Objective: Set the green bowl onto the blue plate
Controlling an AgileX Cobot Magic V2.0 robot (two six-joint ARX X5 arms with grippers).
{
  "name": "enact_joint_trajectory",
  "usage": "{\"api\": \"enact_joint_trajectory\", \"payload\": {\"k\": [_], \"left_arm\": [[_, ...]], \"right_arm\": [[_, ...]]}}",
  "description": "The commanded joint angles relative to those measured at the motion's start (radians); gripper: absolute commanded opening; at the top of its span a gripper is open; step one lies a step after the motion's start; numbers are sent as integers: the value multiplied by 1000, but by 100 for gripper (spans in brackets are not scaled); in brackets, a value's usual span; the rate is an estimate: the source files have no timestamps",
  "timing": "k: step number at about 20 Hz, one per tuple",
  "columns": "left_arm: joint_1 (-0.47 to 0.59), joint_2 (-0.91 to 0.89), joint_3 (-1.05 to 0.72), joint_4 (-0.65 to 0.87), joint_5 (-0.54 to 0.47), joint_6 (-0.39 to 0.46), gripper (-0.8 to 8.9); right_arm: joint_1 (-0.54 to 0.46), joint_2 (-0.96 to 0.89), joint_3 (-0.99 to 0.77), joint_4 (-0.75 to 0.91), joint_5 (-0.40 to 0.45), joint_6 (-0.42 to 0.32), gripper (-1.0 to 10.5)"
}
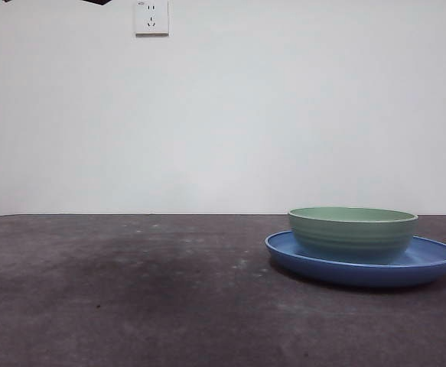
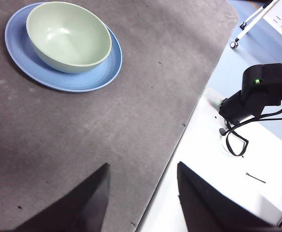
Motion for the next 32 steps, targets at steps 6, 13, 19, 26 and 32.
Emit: {"api": "enact_joint_trajectory", "payload": {"k": [6, 13, 19, 26, 32], "left_arm": [[-3, 9, 6, 1, 9, 23, 225], [-3, 9, 6, 2, 9, 24, 225], [-3, 9, 6, 2, 9, 24, 225], [-3, 9, 6, 2, 9, 23, 225], [-3, 9, 6, 2, 9, 23, 225]], "right_arm": [[-151, 304, 14, 222, -166, -2, 359], [-196, 628, 14, 370, -251, -33, 359], [-194, 803, 14, 463, -257, -33, 292], [-170, 910, 14, 531, -273, -33, 252], [-161, 918, 14, 557, -272, -29, 11]]}}
